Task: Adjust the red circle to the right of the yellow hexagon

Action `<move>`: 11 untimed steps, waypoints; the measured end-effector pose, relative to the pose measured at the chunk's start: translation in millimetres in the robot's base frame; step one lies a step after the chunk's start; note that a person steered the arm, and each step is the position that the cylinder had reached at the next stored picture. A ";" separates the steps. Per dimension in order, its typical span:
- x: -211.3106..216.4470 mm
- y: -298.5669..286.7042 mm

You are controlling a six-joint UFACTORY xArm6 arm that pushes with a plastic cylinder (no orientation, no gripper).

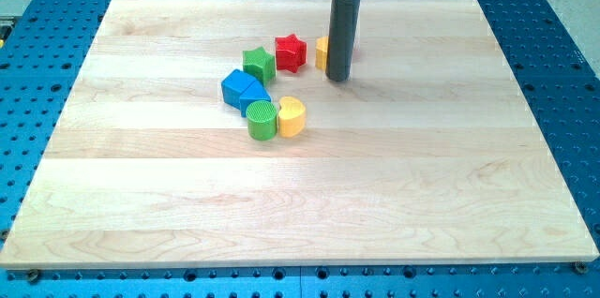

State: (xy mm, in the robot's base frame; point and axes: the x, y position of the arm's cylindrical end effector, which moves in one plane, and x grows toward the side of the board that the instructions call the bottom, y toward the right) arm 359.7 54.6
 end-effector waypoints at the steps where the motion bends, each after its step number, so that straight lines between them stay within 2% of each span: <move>1: -11.6 -9.2; 2: -15.7 53.1; 3: -44.5 126.4; 4: -84.1 88.3; 5: -89.6 42.6; 7: -44.7 40.4; 8: -36.1 59.8; 10: -19.9 41.8; 11: 3.0 27.0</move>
